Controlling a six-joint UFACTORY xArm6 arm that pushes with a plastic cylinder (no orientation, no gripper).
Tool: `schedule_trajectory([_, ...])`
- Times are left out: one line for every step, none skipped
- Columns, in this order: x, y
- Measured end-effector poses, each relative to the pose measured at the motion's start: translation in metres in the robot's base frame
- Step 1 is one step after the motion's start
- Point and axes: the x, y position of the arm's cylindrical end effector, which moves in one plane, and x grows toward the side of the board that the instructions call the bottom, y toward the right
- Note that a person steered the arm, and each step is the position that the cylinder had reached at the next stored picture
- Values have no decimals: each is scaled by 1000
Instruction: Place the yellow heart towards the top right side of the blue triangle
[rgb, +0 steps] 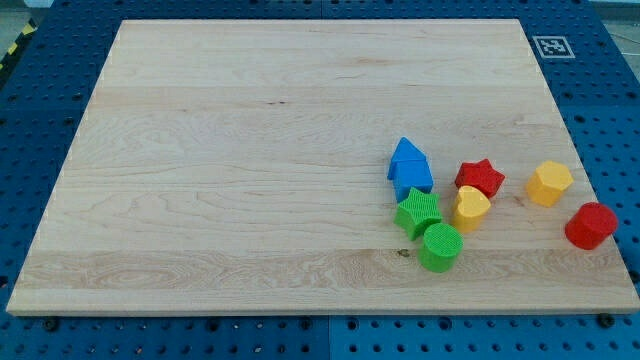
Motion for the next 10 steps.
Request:
schedule_trajectory([28,-1])
schedule_trajectory([53,-10])
schedule_trajectory([54,-42])
schedule_trajectory([54,-93])
schedule_trajectory([26,-123])
schedule_trajectory([16,-133])
schedule_trajectory([16,-150])
schedule_trajectory([16,-164])
schedule_trajectory([16,-186])
schedule_trajectory([-8,-194])
